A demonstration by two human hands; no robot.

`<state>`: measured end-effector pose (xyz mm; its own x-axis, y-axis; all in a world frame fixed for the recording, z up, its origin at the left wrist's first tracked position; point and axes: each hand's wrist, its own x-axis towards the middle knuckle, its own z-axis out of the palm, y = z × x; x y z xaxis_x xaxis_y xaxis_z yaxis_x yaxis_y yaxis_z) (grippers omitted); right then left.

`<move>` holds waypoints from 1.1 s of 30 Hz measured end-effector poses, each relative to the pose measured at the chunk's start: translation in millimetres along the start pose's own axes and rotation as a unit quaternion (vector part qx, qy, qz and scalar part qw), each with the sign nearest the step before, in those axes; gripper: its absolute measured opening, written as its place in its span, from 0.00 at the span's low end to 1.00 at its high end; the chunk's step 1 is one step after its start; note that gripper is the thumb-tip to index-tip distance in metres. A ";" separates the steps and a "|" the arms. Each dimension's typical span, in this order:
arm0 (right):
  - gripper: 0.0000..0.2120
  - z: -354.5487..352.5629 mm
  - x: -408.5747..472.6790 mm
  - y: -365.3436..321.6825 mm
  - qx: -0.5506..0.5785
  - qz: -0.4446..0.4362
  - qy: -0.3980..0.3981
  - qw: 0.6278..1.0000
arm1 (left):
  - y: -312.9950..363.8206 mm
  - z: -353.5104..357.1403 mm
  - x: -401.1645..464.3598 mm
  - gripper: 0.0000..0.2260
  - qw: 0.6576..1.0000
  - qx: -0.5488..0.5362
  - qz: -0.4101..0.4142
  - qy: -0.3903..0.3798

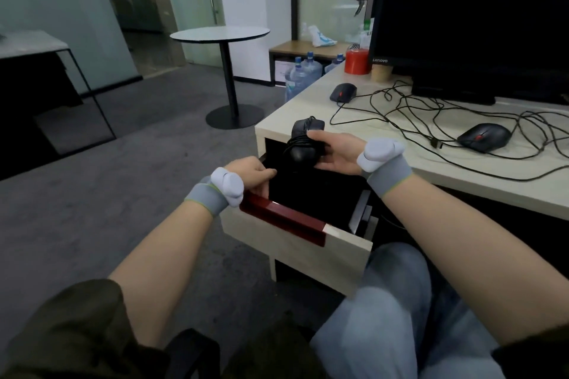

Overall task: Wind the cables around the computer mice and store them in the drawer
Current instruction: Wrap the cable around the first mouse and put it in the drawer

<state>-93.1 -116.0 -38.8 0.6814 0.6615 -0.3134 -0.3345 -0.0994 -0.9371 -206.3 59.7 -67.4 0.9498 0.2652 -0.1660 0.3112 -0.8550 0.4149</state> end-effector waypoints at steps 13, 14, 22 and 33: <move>0.19 20.6 17.6 39.6 -0.113 0.073 -0.014 0.991 | 13.3 -3.6 18.9 0.23 0.911 -0.360 -0.191 -0.063; 0.18 21.5 20.8 43.4 -0.115 0.085 -0.023 0.989 | 14.2 -1.9 25.3 0.24 0.905 -0.373 -0.191 -0.066; 0.21 21.7 45.9 60.0 -0.061 0.193 -0.060 0.977 | 14.1 24.3 62.3 0.17 0.950 -0.207 -0.215 -0.087; 0.14 19.6 58.3 57.7 -0.209 0.225 -0.001 0.952 | 13.6 22.8 69.1 0.14 0.970 -0.093 -0.179 -0.135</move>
<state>-85.5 -68.7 -108.1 0.5288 0.4844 -0.6969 -0.3027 -0.6595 -0.6881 -137.2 56.2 -93.6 0.7445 0.3818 -0.5478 0.6439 -0.6275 0.4378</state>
